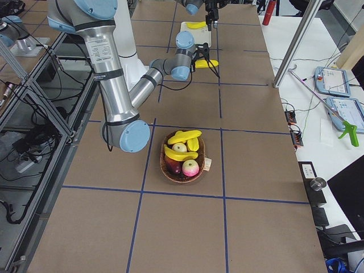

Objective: Transfer all bananas from basket to plate

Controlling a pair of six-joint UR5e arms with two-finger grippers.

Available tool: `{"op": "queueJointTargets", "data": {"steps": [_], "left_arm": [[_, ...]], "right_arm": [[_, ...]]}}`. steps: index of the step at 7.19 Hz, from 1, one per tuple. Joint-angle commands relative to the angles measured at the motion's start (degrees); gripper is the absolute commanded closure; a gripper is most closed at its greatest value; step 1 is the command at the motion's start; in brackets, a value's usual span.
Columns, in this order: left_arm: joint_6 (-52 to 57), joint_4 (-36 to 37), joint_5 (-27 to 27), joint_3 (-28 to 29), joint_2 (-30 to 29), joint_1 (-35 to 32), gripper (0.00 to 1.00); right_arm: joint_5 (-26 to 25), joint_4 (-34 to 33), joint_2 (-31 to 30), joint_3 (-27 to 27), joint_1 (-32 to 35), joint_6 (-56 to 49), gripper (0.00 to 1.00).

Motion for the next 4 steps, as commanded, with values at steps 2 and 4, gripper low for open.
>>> {"op": "queueJointTargets", "data": {"steps": [2,4], "left_arm": [[-11.6,0.8,8.3,0.3,-5.2,6.4,0.0],[-17.8,2.3,12.5,0.5,-8.0,10.0,0.0]], "right_arm": [[-12.3,0.6,6.1,-1.7,-9.5,4.2,0.97],[-14.8,0.6,8.3,-3.4,-11.0,5.4,0.97]]}}
